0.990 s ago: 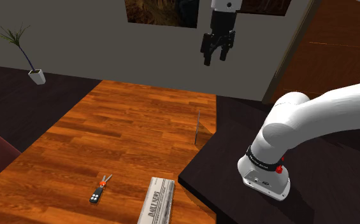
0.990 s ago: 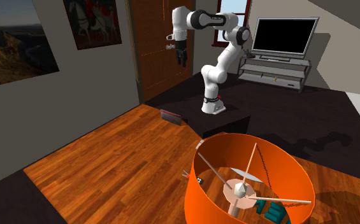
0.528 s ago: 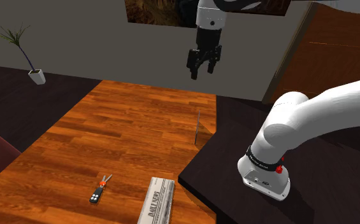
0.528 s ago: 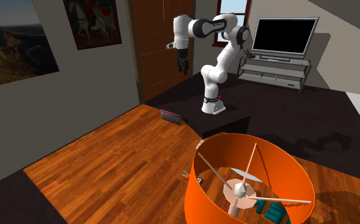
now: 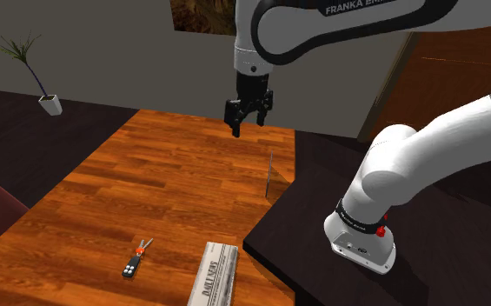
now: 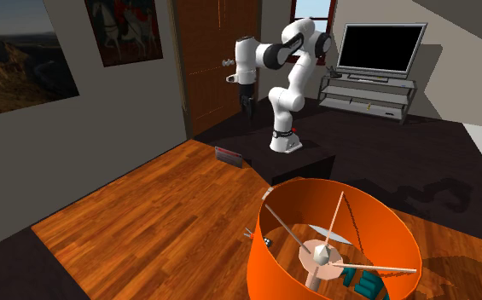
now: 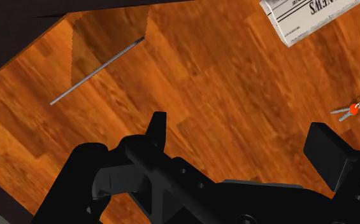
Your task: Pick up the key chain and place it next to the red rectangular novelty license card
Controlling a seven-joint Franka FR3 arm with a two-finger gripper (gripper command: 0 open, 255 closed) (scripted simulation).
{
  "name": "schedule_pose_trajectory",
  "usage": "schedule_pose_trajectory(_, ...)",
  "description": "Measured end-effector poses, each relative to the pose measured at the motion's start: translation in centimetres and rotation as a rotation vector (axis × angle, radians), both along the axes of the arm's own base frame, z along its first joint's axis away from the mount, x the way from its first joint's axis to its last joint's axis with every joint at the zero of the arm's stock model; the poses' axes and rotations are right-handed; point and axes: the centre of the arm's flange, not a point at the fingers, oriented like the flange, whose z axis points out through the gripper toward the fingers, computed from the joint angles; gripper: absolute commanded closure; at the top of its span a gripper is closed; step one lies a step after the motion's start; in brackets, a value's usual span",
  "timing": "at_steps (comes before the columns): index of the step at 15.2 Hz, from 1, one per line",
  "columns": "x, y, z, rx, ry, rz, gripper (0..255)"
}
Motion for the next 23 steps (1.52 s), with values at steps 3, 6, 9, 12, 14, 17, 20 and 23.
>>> schedule_pose_trajectory(3, 0.7, 2.9, -2.6, -0.004, -0.003, 0.005, 0)
schedule_pose_trajectory(6, 2.0, 6.0, -4.9, -0.007, -0.007, 0.011, 0)
schedule_pose_trajectory(9, 2.7, 9.1, -7.5, -0.010, -0.009, 0.015, 0)
schedule_pose_trajectory(12, 3.5, 11.7, -9.7, -0.014, -0.013, 0.020, 0)
schedule_pose_trajectory(14, 4.2, 13.6, -11.2, -0.017, -0.016, 0.024, 0)
schedule_pose_trajectory(17, 5.4, 16.6, -14.0, -0.019, -0.018, 0.030, 0)
schedule_pose_trajectory(20, 6.1, 19.7, -16.0, -0.021, -0.021, 0.035, 0)
schedule_pose_trajectory(23, 7.3, 22.9, -18.9, -0.022, -0.025, 0.039, 0)
